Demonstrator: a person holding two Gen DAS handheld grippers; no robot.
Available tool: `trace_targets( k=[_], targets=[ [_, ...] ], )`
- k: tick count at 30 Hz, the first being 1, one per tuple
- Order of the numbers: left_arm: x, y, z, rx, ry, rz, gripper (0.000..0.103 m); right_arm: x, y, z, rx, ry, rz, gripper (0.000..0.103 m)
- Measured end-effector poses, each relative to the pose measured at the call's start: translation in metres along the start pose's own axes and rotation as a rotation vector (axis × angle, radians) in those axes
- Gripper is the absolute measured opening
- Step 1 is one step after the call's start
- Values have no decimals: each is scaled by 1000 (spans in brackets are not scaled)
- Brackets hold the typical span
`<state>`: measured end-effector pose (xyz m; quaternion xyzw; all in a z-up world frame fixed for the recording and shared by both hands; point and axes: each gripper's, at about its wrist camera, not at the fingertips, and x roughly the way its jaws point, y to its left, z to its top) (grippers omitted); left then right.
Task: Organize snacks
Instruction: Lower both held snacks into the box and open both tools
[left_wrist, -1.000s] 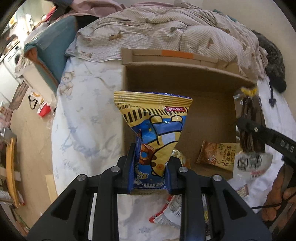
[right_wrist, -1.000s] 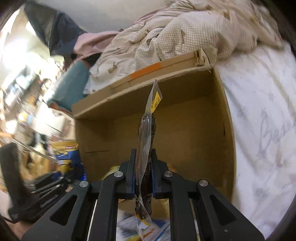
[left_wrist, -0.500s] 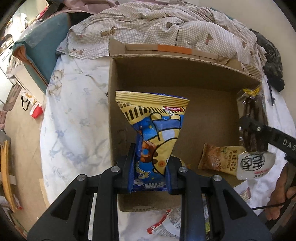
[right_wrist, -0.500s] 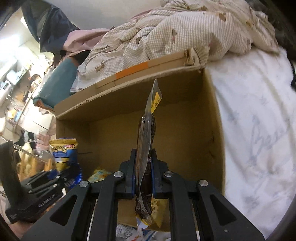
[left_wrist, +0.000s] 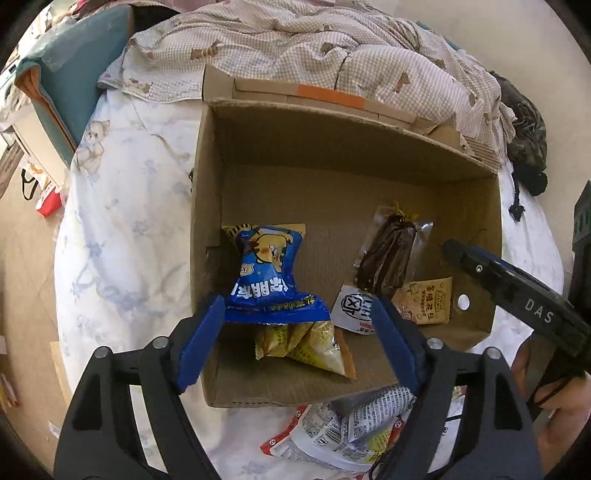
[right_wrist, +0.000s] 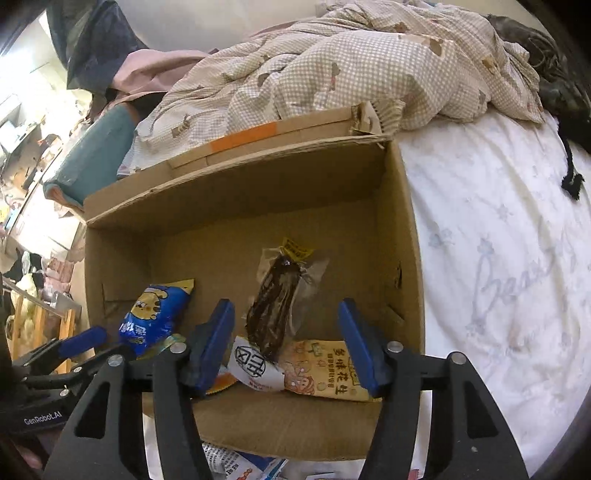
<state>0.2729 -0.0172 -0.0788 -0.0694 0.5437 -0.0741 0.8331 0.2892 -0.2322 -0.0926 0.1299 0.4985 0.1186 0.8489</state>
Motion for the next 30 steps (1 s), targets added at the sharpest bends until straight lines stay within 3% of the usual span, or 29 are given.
trace_targets(
  k=[7,12,18,30],
  targets=[
    [-5,4,0,-10,-13,11,79,-2,11,-1,-16,15,61,66],
    [-15,1,-1,13,-72,29,79,-11,14,-6,-30,17,78,69],
    [-23,0,-6,28,-90,30,79,-36,9,-16,5,-7,87,75],
    [-60,13,-24,14,-140,45,79,-68,-9,-47,95,4,104,75]
  ],
)
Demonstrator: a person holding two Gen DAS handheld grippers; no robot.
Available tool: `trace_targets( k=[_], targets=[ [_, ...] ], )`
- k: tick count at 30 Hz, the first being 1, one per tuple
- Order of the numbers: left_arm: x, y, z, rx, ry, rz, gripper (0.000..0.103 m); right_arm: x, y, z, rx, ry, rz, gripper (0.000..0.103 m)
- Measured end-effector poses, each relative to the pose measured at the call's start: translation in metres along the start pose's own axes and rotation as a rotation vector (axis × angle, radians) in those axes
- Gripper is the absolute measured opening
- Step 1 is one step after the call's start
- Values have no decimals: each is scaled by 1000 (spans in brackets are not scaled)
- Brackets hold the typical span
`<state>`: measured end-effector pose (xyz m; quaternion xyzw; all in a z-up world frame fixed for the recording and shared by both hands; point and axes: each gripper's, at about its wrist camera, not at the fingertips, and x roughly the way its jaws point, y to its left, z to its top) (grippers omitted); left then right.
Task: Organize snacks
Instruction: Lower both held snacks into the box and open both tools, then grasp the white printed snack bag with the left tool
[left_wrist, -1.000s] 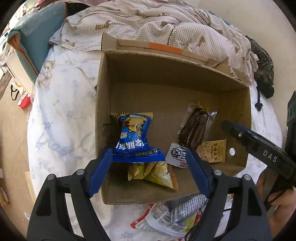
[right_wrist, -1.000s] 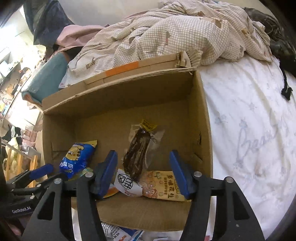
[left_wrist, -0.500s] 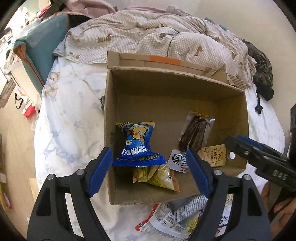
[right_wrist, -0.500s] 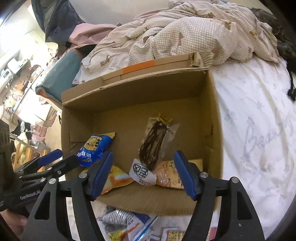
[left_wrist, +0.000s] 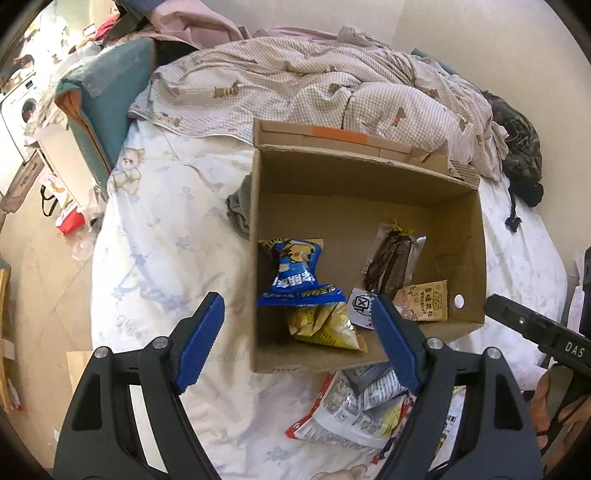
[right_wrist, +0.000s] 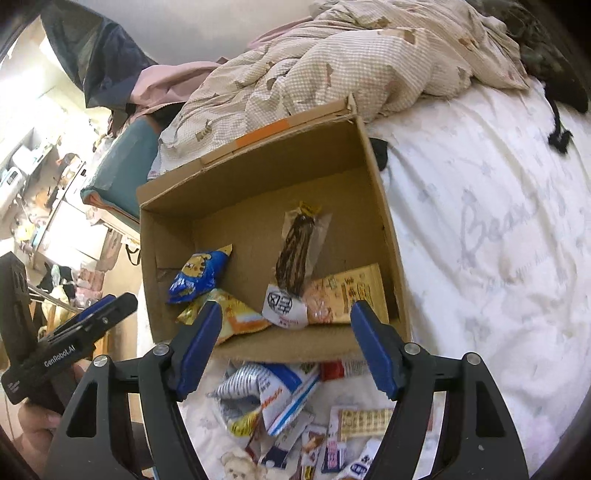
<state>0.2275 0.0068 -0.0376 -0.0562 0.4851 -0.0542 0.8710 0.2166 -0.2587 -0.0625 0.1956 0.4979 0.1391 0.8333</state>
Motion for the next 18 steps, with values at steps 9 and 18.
trace_targets(
  k=[9,18],
  targets=[
    [-6,1,-26,-25,47,-24,79,-26,-3,-35,19,-15,-72,75],
    [32,-61,-58,141,217,-97,79,-39,-31,-64,114,27,-85,75]
  ],
)
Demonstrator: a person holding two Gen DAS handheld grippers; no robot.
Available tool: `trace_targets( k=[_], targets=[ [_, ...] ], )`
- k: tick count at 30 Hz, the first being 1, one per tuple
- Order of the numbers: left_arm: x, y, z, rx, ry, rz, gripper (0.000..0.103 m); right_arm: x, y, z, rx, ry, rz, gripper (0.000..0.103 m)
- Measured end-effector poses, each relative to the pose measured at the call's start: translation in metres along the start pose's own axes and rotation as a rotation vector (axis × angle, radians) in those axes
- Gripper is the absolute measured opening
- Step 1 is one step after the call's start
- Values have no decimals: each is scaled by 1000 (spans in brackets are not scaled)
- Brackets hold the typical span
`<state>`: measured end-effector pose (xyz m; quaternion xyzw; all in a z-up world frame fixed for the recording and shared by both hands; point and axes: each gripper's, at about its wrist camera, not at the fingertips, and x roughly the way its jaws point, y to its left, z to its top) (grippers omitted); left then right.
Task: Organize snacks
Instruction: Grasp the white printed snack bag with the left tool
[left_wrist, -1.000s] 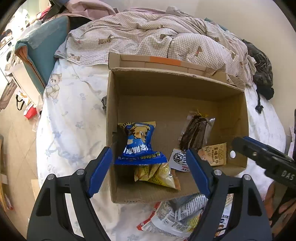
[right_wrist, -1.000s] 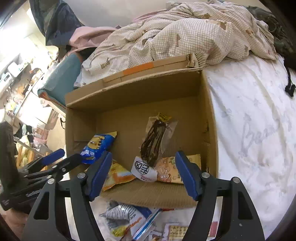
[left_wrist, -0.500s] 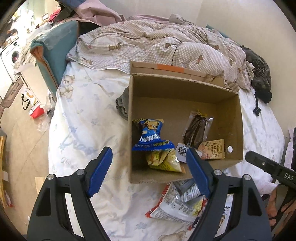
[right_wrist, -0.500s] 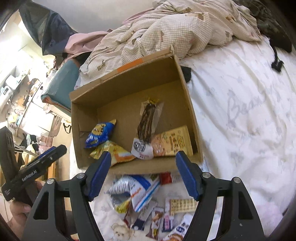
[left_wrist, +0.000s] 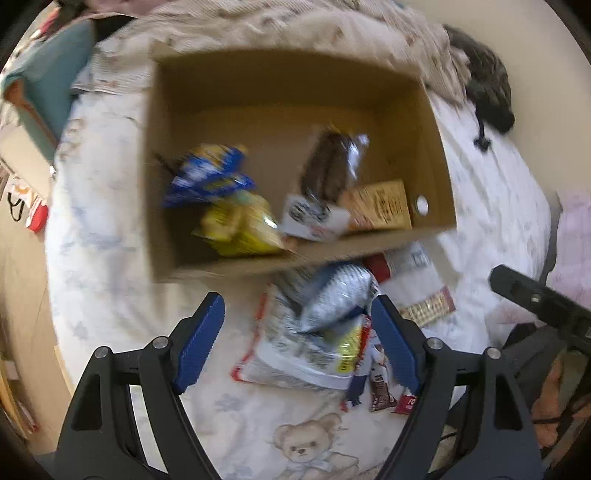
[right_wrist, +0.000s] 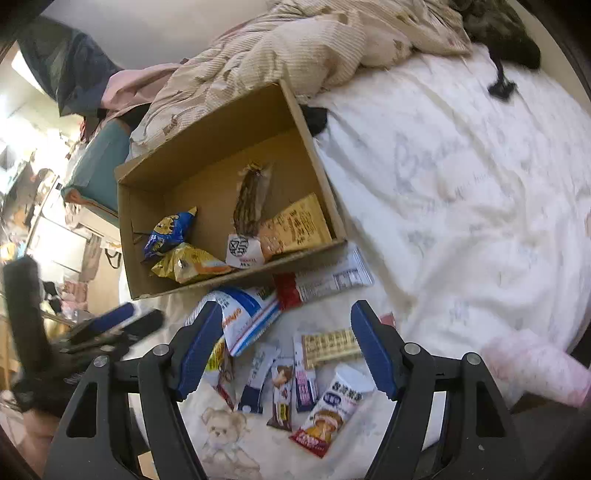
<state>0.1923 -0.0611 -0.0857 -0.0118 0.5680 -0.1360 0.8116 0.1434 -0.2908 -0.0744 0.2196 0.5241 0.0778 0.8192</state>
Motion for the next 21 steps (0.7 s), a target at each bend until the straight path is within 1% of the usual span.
trace_targets(
  k=[6,9,10,12,13,14,17,19,21],
  targets=[
    [55,-36,6,52,135,18,79,-3,-13,-3,52,6,20,75],
    [78,-52,6,93,176,58,79,-2,-14,-2,62,6,29,75],
    [84,-55,6,102,187,84,79,-1,-14,-2,61,8,30,75],
    [94,-58,5,117,196,133,79,1,-13,-1,55,13,30,75],
    [98,-58,4,121,203,144,78,1,-12,-1,53,17,32,75],
    [98,-57,3,118,201,144,70,2,-11,-1,52,19,35,75],
    [92,-57,-3,148,182,156,58,4,-10,-1,52,26,45,75],
    [83,-58,-9,176,169,174,55,4,-9,0,55,30,55,75],
    [71,-57,-16,175,154,160,54,5,-8,1,61,31,69,75]
  ],
)
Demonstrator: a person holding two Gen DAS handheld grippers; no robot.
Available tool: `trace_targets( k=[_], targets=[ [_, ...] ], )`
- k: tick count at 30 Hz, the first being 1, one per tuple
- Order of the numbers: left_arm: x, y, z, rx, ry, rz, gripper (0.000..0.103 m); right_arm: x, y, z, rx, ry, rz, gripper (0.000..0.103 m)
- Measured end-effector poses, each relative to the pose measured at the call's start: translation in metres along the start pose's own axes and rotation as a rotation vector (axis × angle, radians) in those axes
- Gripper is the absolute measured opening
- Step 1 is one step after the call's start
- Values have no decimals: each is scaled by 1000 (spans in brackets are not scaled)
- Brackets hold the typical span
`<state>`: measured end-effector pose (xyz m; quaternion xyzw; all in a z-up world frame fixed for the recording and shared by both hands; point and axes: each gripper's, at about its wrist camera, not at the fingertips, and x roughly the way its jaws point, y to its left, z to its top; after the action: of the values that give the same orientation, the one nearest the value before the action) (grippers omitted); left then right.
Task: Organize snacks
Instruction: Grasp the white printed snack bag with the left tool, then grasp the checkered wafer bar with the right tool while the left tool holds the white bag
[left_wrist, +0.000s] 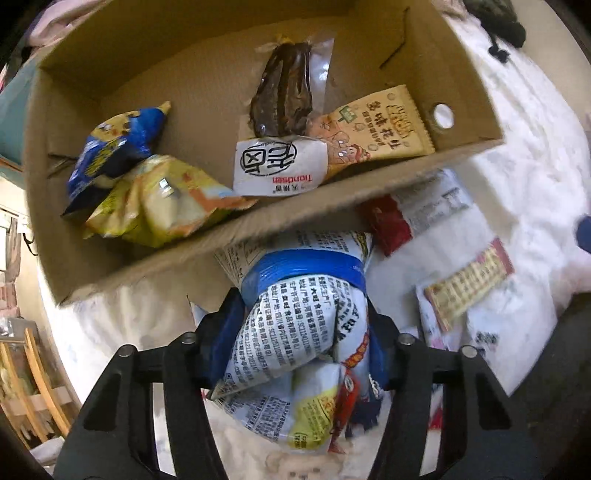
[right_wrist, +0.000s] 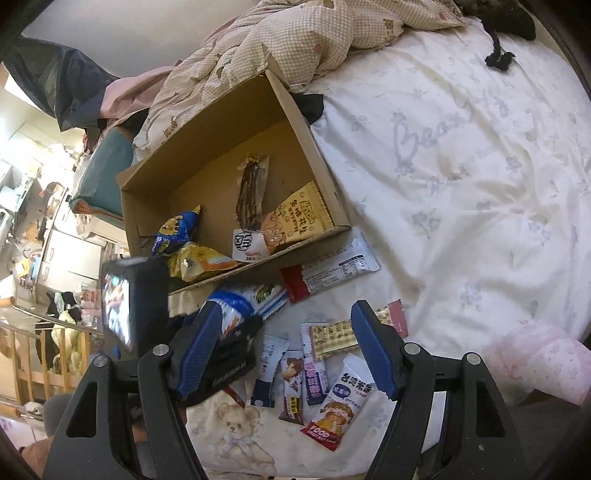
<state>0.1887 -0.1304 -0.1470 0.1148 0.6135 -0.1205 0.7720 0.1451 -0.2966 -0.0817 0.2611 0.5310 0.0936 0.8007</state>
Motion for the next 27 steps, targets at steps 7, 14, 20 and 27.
trace_targets(
  k=[7,14,20,27],
  targets=[
    [-55,16,-31,-61,-100,-20,53,-2,5,0,-2,-6,34,75],
    [-106,49,-53,-95,-166,-46,53,1,2,-2,25,9,45,75],
    [-129,105,-82,-228,-230,14,54,4,-10,0,85,21,31,75],
    [-134,144,-95,-396,-286,6,54,23,-21,0,112,89,-74,75]
  ],
)
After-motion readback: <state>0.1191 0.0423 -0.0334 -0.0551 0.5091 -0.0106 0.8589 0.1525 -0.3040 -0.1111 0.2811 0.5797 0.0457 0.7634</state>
